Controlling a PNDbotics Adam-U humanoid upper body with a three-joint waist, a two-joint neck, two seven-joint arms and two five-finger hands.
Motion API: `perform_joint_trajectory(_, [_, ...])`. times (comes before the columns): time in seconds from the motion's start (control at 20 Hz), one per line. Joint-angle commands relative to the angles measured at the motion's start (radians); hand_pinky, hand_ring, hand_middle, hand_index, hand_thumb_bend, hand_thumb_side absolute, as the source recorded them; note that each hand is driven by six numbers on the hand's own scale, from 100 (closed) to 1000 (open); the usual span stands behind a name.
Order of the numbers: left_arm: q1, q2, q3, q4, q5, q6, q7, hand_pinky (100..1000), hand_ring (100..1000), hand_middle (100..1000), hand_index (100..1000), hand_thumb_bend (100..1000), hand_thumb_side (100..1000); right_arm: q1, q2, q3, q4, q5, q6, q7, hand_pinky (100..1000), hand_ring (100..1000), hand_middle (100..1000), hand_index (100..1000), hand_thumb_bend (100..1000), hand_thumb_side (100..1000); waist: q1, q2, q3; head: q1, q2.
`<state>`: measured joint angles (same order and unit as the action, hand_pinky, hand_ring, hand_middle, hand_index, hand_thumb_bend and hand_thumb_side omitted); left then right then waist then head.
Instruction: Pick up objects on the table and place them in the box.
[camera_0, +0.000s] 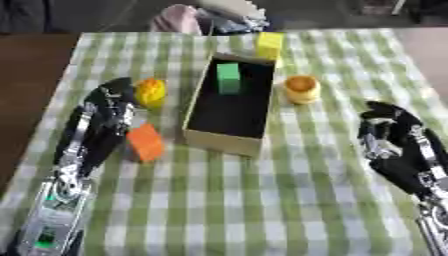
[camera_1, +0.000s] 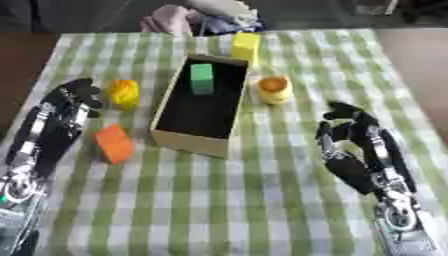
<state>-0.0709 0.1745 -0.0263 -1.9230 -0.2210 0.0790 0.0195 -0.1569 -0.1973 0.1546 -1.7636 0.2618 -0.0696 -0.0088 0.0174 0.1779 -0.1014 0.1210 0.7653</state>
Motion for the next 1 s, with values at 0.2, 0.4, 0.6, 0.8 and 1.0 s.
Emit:
perform_joint_trajectory(0.2, [-0.008, 0.008, 0.006, -0.011, 0.004, -0.001, 0.001, 673, 685, 709, 845, 126, 670, -0.005, -0.009, -0.004, -0.020, -0.005, -0.002, 0.001, 596, 561, 677, 830, 100, 420, -0.012, -0.028, 0.001, -0.001, 0.005])
perform_joint_trajectory(0.4, [-0.008, 0.008, 0.006, -0.011, 0.004, -0.001, 0.001, 673, 685, 709, 845, 127, 670, -0.005, -0.009, -0.004, -0.020, -0.006, -0.002, 0.000, 596, 561, 677, 830, 100, 420, -0.012, -0.028, 0.001, -0.001, 0.005])
perform_joint_trajectory(0.6, [-0.009, 0.011, 0.007, -0.013, 0.003, -0.001, 0.001, 673, 686, 711, 845, 128, 665, -0.005, -0.009, -0.004, -0.019, -0.005, -0.002, 0.000, 596, 561, 678, 830, 100, 420, -0.012, -0.028, 0.001, -0.002, 0.005])
perform_joint_trajectory(0.8, [-0.015, 0.042, 0.015, -0.024, -0.004, 0.001, 0.005, 677, 696, 719, 848, 135, 651, -0.004, -0.009, -0.004, -0.019, -0.005, -0.002, 0.000, 596, 561, 677, 830, 100, 419, -0.010, -0.029, 0.000, -0.005, 0.005])
perform_joint_trajectory(1.0, [-0.026, 0.116, 0.026, -0.052, -0.028, 0.007, -0.012, 686, 711, 736, 858, 155, 623, -0.003, -0.011, -0.005, -0.018, -0.004, -0.002, 0.000, 596, 561, 677, 830, 100, 419, -0.008, -0.030, -0.002, -0.005, 0.005])
